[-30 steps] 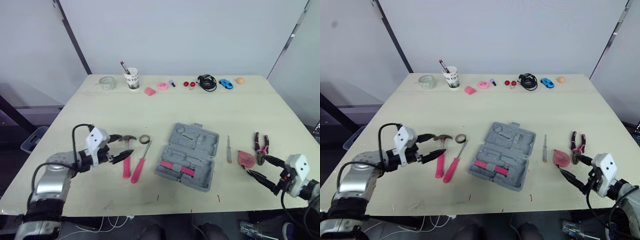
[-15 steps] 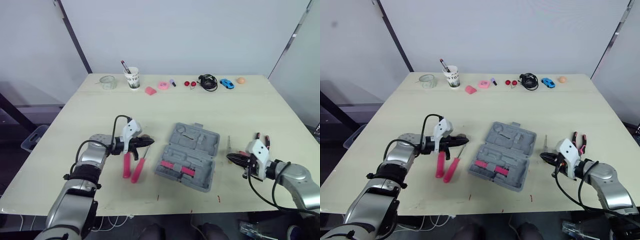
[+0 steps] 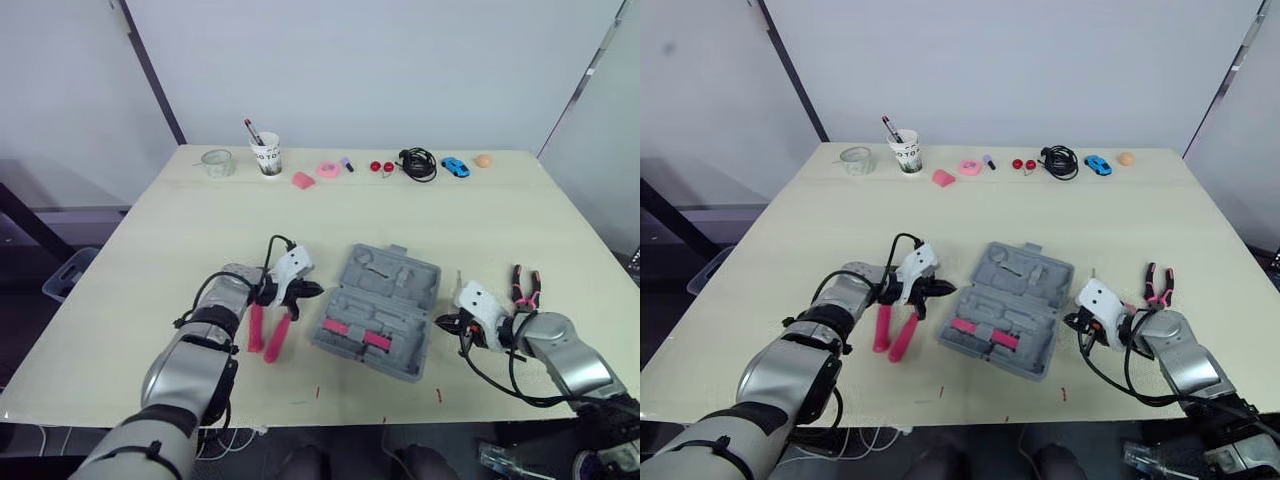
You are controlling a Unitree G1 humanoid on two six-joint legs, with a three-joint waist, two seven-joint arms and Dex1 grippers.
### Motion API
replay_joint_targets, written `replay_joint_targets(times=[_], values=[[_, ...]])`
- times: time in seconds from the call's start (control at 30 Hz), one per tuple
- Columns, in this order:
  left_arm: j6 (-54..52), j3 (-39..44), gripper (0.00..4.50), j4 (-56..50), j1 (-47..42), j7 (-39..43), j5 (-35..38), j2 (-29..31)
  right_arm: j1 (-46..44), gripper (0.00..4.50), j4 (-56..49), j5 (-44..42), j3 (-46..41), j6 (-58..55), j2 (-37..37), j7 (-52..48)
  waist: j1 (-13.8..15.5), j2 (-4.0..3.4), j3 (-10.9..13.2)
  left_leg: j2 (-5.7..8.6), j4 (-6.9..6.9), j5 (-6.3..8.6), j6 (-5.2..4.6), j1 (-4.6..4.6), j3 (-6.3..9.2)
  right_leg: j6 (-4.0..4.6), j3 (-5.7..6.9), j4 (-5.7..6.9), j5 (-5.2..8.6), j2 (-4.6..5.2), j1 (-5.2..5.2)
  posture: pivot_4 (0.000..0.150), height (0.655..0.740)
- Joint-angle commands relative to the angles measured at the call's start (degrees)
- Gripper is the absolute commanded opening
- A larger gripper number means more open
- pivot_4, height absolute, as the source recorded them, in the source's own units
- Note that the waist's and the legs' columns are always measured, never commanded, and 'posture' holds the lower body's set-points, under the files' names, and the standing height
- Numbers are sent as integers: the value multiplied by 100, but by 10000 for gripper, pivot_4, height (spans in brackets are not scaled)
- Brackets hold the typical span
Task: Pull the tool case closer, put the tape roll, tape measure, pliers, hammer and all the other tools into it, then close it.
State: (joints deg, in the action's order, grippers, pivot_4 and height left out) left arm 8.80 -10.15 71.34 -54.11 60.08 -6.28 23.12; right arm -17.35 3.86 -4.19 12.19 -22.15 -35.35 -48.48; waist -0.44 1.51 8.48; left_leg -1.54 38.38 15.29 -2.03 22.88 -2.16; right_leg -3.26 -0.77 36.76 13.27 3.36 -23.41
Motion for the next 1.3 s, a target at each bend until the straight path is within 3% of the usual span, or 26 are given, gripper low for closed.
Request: replay_joint_targets(times=[0.03,1.3], values=[[90,-13,759,128,-156,-107,-160,-79,-150,0,48,187,16,49,55,147,-4,0,0,0,0,0,0,0,1,0,0,0,0,0,0,1500,7400],[-56,5,759,320,-293,163,-576,-669,-191,0,249,378,33,143,432,255,36,0,-2,5,3,0,0,0,5,-3,1,4,-2,2,2,1500,7400]])
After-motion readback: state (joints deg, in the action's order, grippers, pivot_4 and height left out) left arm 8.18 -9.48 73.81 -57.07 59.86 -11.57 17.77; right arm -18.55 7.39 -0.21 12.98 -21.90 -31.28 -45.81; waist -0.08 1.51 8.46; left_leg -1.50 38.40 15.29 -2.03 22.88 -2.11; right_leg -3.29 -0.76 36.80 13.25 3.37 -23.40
